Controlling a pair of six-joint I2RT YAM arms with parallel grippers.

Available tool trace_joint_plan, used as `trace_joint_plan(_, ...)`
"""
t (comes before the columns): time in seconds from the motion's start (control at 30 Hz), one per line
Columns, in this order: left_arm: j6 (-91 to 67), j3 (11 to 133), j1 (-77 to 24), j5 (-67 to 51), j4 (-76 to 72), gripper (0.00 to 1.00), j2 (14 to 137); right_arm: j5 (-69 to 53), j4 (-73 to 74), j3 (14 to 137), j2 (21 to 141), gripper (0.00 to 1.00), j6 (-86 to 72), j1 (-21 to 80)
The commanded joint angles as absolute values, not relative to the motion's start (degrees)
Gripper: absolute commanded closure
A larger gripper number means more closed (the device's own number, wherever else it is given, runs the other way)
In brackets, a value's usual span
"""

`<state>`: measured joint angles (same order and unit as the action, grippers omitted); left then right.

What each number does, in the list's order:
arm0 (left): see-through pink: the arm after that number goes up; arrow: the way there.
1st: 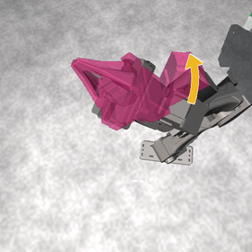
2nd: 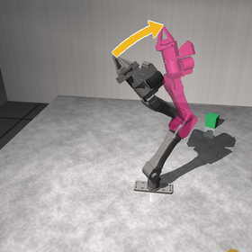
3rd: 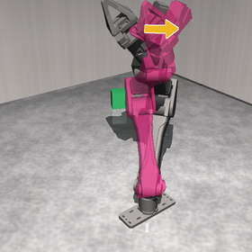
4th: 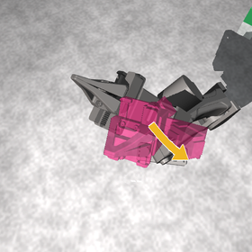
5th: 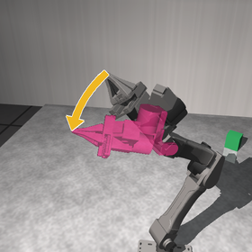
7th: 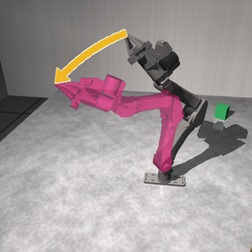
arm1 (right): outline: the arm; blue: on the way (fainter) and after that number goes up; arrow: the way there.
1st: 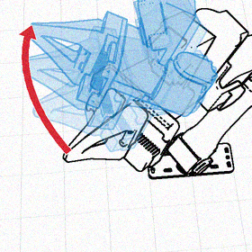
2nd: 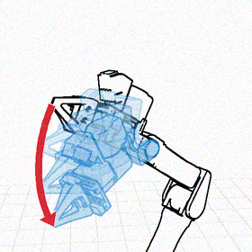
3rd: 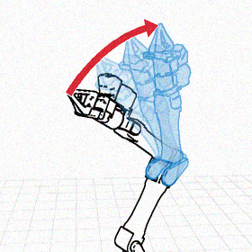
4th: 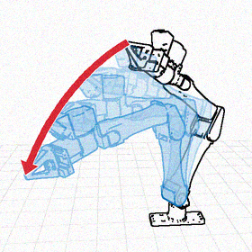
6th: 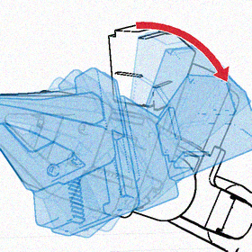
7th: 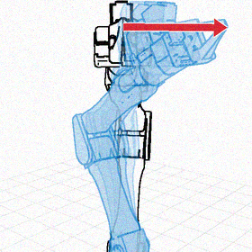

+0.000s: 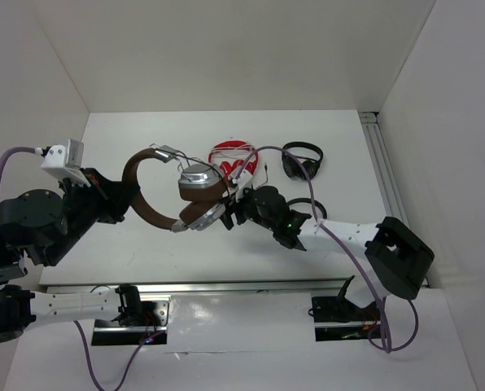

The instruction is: Wrap the headphones

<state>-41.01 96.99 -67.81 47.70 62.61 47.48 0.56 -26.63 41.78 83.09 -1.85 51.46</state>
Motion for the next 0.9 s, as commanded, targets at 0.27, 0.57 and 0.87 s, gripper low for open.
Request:
trace_joint_plan(0.27, -45.17, 100.45, -68.03, 47.99, 60.38, 1.0, 47.46, -5.27, -41.81, 47.46, 91.93, 0.56, -4.3, 47.64)
trace_joint_plan(0.57, -51.23, 99.32, -68.03, 52.19, 62.4, 1.0, 46.93, -3.08, -50.61, 42.11, 91.77, 1.0, -7.47, 50.97)
trace_joint_plan(0.87, -53.44, 103.7, -68.03, 53.26, 65.04, 1.0, 50.71, 0.25, -51.25, 37.71, 88.95, 0.45, -6.33, 53.34)
